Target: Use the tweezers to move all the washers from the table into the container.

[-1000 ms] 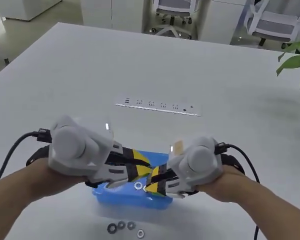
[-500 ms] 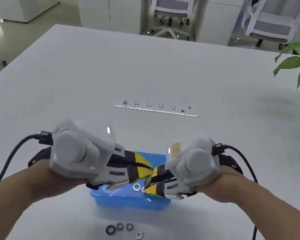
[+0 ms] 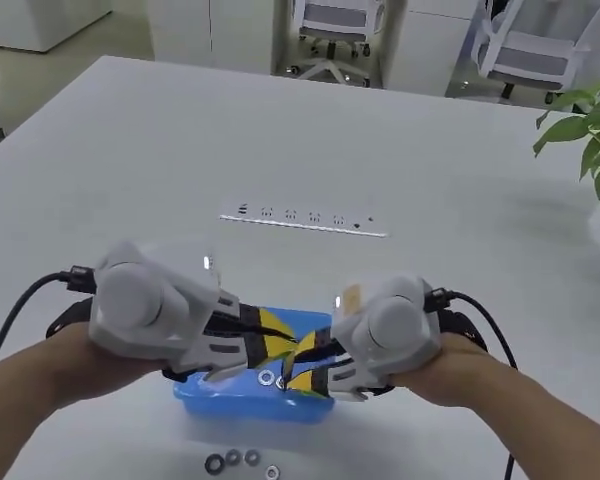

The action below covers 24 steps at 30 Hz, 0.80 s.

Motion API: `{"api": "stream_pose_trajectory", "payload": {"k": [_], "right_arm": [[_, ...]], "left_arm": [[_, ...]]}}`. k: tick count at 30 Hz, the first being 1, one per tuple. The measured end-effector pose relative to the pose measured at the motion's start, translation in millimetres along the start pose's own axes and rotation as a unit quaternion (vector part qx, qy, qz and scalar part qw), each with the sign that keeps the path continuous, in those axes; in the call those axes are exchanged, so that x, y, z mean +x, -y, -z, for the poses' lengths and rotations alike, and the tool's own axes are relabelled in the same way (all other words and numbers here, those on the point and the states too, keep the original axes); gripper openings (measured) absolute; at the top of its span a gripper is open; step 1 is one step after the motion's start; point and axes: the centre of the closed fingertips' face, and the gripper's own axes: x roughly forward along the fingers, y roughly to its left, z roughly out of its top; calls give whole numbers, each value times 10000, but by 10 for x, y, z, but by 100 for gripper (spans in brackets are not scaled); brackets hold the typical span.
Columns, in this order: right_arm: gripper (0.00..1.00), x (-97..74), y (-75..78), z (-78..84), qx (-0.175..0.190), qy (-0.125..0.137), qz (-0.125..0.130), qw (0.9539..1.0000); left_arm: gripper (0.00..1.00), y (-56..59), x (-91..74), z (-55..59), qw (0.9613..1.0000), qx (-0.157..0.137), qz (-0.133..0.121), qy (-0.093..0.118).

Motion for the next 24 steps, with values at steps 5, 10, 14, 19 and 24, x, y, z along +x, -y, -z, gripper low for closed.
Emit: {"api": "stream_pose_trajectory", "payload": {"k": [5, 10, 14, 19, 24], "right_arm": [[20, -79, 16, 4, 46, -2, 128, 9999], [22, -186, 20, -13, 153, 46, 269, 9995], [26, -286, 51, -16, 208, 69, 457, 9987], [29, -413, 51, -4, 318, 85, 640, 9974], [32, -523, 33, 9, 475, 127, 787, 9957]], "left_arm": [[4, -17, -5, 7, 10000, -30, -16, -2], [4, -25, -5, 5, 10000, -60, -37, -18], [4, -36, -2, -15, 10000, -84, -52, 8], [4, -33, -12, -49, 10000, -55, -46, 3], [5, -2, -67, -106, 10000, -43, 8, -2]]}}
